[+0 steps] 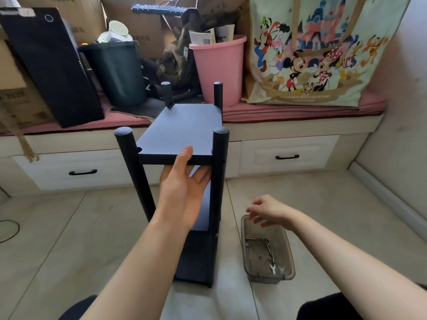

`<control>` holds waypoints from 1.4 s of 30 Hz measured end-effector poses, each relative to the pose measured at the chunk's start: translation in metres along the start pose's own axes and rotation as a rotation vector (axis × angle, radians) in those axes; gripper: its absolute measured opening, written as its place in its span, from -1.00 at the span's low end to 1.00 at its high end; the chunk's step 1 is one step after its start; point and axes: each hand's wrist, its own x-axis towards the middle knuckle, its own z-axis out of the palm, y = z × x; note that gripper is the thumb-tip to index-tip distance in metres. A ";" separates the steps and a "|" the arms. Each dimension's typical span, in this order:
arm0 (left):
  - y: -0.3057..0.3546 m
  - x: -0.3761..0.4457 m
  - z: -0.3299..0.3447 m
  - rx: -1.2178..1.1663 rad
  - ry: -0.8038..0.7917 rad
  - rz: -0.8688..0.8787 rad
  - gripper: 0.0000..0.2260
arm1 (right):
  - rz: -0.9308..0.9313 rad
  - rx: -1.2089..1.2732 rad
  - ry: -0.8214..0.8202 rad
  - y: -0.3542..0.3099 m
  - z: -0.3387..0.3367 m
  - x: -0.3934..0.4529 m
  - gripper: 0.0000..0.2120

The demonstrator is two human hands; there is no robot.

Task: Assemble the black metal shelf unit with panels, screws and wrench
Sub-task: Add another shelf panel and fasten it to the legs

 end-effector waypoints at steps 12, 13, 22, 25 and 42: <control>-0.001 0.005 -0.010 0.007 -0.078 -0.043 -0.70 | 0.191 -0.339 -0.054 0.111 0.106 0.058 -0.82; -0.001 0.006 -0.010 0.015 -0.081 -0.045 -0.69 | 0.212 -0.352 -0.054 0.116 0.111 0.059 -0.76; -0.002 0.006 -0.014 0.033 -0.091 -0.056 -0.70 | 0.261 -0.461 -0.005 0.139 0.141 0.049 -0.70; -0.001 0.005 -0.014 0.039 -0.097 -0.058 -0.76 | 0.260 -0.462 -0.045 0.142 0.150 0.043 -0.71; -0.001 0.002 -0.013 0.022 -0.084 -0.071 -0.77 | 0.245 -0.362 -0.171 0.162 0.167 0.059 -0.80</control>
